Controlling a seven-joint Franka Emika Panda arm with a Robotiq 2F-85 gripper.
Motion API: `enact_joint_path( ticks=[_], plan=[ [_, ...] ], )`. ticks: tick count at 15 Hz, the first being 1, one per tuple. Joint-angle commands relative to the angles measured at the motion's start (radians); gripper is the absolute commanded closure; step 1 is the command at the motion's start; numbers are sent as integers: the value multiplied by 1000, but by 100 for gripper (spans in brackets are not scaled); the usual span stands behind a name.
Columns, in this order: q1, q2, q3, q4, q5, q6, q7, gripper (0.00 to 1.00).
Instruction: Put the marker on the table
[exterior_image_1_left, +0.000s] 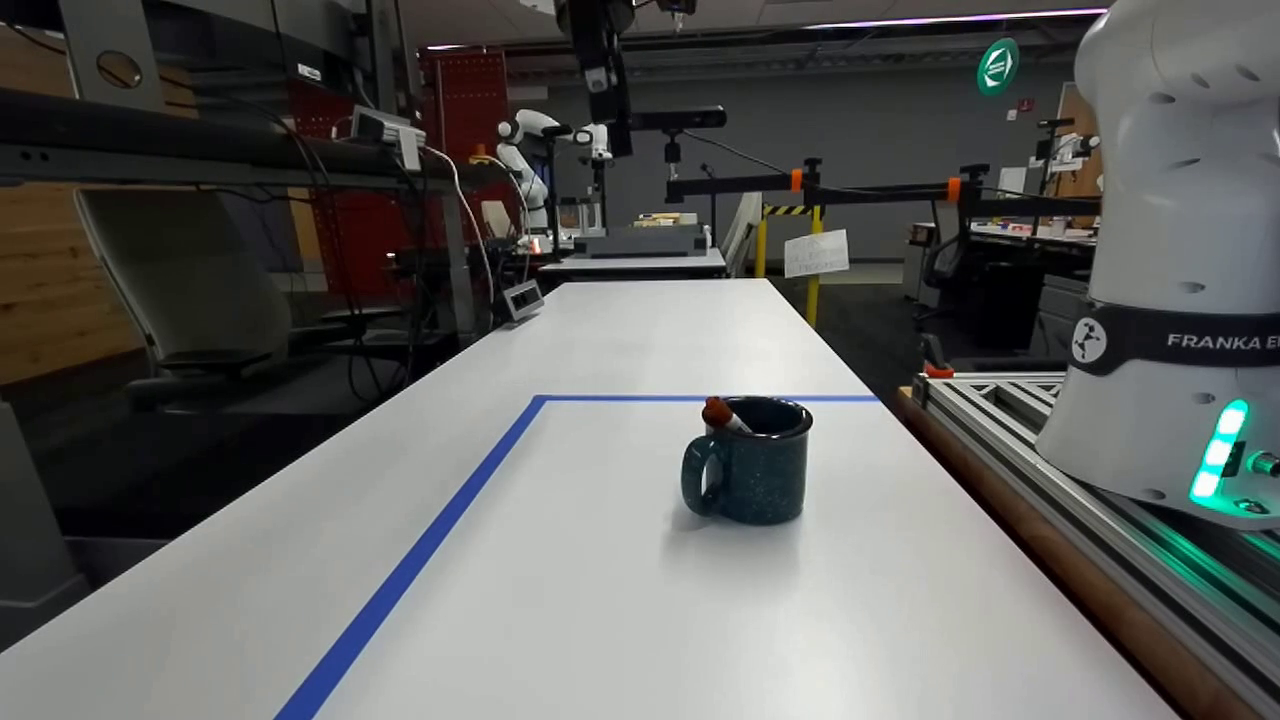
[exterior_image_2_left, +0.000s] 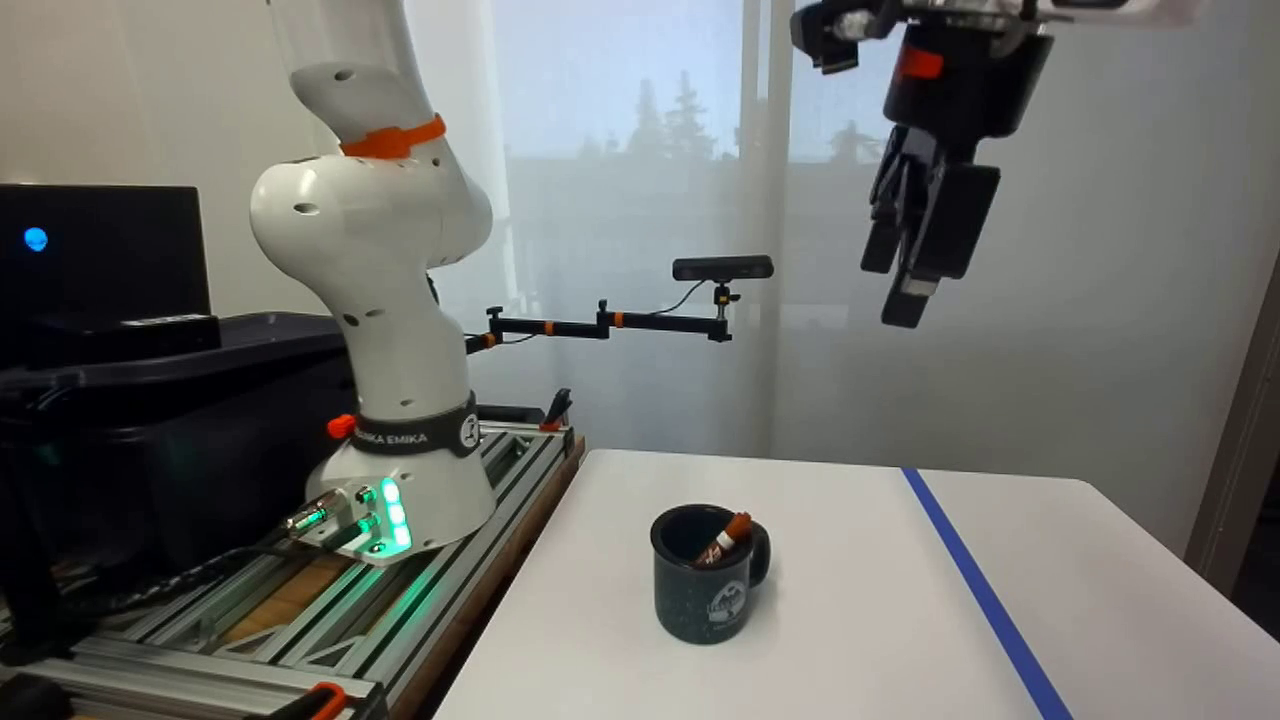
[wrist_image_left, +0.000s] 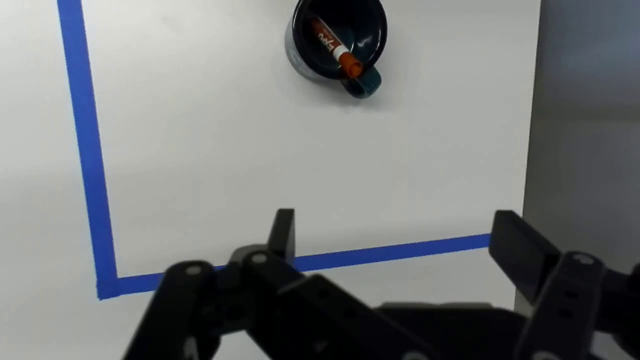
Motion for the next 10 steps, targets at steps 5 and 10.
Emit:
enact_joint_path(
  ticks=[5,10],
  plan=[
    [34,154,114,62,-91,-13,-109,0],
    [47,222,165,63,-175,-15,-159,0]
  ],
)
